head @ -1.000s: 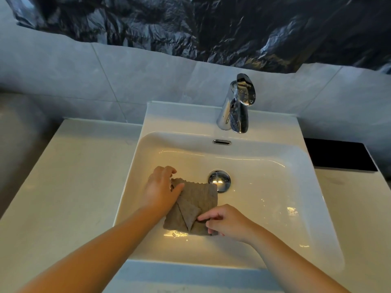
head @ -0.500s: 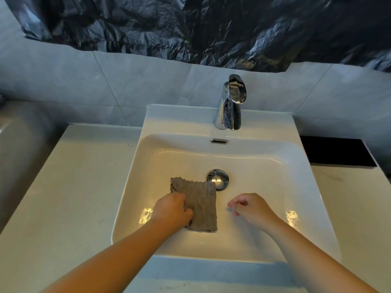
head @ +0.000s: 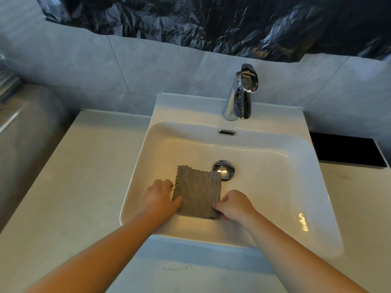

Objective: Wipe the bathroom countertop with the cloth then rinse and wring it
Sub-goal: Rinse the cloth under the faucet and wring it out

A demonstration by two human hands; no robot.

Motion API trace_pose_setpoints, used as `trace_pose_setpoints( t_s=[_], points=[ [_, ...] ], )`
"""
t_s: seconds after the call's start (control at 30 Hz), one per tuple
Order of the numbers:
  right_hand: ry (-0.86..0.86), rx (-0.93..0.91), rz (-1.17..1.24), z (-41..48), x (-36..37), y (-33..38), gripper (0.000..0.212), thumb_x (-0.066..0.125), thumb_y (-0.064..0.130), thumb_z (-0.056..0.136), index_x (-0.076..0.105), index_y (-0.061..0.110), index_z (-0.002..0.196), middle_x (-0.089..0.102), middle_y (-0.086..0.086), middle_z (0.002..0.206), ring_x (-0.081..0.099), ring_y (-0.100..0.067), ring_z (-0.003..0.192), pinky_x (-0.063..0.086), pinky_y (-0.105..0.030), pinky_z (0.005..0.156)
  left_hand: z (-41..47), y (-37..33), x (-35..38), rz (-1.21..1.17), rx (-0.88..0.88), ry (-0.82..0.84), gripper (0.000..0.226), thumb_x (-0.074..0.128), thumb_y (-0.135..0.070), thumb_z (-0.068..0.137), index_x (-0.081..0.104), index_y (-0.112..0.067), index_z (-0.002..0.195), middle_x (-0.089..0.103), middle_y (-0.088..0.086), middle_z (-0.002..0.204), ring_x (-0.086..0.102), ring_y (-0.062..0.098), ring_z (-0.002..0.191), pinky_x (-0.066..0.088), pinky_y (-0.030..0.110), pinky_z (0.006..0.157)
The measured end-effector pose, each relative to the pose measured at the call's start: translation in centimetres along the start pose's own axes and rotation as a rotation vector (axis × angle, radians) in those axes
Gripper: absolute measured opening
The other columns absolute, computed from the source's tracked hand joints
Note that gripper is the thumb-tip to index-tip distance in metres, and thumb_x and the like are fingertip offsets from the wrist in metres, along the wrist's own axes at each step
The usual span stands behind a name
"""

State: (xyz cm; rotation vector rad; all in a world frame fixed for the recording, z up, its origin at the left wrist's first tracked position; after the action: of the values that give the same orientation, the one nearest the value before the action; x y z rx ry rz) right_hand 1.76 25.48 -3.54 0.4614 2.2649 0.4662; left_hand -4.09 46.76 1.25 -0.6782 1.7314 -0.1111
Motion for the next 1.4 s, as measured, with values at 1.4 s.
trace_pose_setpoints(
  t_s=[1.4],
  points=[
    [-0.213,-0.332,-0.195,-5.7,-11.4,-5.8,0.009,0.069,0.027,0.08,0.065,0.031,0.088,0.056,0.013,0.086,0.052,-0.004,0.076,0.036,-0.014,0.06,2.8,-19.8,3.9,0.162,0.883,0.208,0.007,0.066,-0.024,0.084,0.066,-0.025,0.091,0.062,-0.006,0.091,0.054,0.011,0.086,0.044,0.024,0.071]
  ],
)
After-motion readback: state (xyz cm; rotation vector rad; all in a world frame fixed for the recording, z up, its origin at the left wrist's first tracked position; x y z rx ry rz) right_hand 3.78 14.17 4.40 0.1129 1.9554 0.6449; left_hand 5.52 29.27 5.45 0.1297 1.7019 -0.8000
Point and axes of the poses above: each hand's wrist, its own z-axis towards the middle knuckle, its own x-axis out of the palm, y = z × x, the point moved 10 cm from there along z, towards the middle knuckle
